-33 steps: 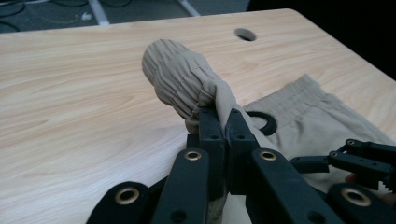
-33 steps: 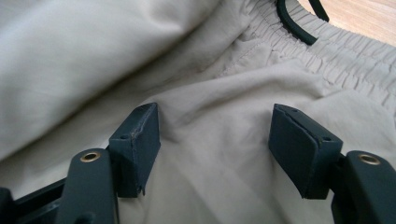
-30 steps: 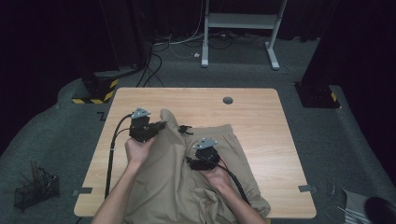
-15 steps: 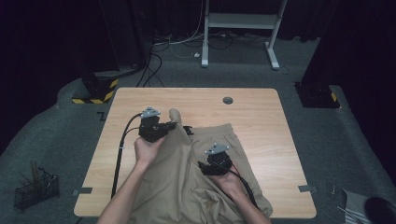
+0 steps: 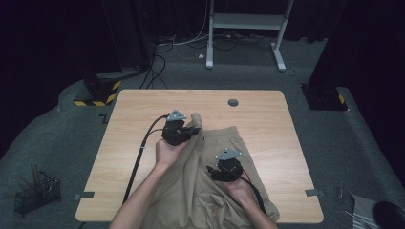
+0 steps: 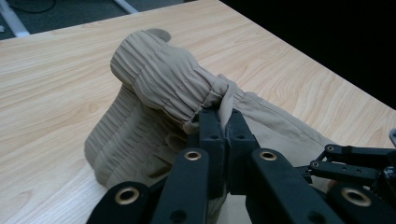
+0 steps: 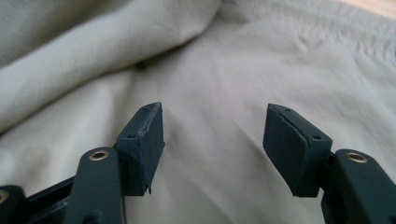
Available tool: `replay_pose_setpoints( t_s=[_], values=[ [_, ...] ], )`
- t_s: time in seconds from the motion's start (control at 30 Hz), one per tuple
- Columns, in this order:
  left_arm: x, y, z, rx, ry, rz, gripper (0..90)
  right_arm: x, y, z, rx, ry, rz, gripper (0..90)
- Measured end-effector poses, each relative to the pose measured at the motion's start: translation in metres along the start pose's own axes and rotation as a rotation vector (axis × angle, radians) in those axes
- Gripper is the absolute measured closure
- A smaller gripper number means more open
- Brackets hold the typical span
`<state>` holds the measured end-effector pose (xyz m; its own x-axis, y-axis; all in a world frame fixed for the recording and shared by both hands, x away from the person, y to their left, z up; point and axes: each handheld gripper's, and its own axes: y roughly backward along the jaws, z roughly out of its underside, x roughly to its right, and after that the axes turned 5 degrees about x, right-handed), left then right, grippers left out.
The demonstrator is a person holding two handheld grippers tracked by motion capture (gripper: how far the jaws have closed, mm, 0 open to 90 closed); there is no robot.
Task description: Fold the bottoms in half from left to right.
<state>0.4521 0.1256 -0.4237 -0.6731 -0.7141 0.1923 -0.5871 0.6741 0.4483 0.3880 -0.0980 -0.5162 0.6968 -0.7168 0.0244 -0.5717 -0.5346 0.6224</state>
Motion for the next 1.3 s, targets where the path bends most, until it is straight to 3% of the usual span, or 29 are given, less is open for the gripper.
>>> replay_pose_setpoints(
  t_s=[0.07, 0.3, 0.43, 0.57, 0.63, 0.7, 0.73, 0.8, 0.97, 1.3],
  values=[
    [0.001, -0.003, 0.000, -0.001, 0.002, 0.010, 88.1, 0.001, -0.001, 0.004, -0.019, 0.005, 0.003, 37.8],
    [0.007, -0.012, 0.001, -0.011, 0.002, 0.037, 88.1, 0.000, -0.003, 0.006, -0.002, 0.014, 0.002, 38.0],
    [0.009, -0.020, 0.002, -0.022, 0.001, 0.051, 88.1, 0.000, 0.005, 0.005, -0.008, 0.011, 0.001, 37.8],
    [0.011, -0.024, 0.003, -0.028, -0.008, 0.058, 88.1, 0.004, 0.022, 0.004, 0.013, 0.017, 0.063, 38.1],
    [0.012, -0.024, 0.003, -0.029, -0.007, 0.060, 88.1, 0.009, 0.024, 0.007, -0.004, 0.011, 0.082, 38.0],
    [0.012, -0.026, 0.002, -0.030, -0.010, 0.064, 88.1, 0.012, 0.023, 0.009, -0.018, 0.005, 0.084, 37.9],
    [0.013, -0.027, 0.002, -0.032, -0.012, 0.066, 88.1, 0.017, 0.017, 0.014, -0.051, -0.003, 0.077, 37.6],
    [0.015, -0.030, 0.001, -0.038, -0.021, 0.073, 88.1, 0.019, 0.016, 0.018, -0.034, -0.037, 0.055, 37.8],
    [0.020, -0.037, -0.001, -0.046, -0.033, 0.093, 88.1, 0.021, 0.015, 0.022, 0.006, -0.031, 0.046, 37.8],
    [0.033, -0.060, -0.002, -0.058, -0.044, 0.151, 88.0, 0.020, 0.015, 0.022, 0.009, -0.029, 0.047, 37.9]
  ],
)
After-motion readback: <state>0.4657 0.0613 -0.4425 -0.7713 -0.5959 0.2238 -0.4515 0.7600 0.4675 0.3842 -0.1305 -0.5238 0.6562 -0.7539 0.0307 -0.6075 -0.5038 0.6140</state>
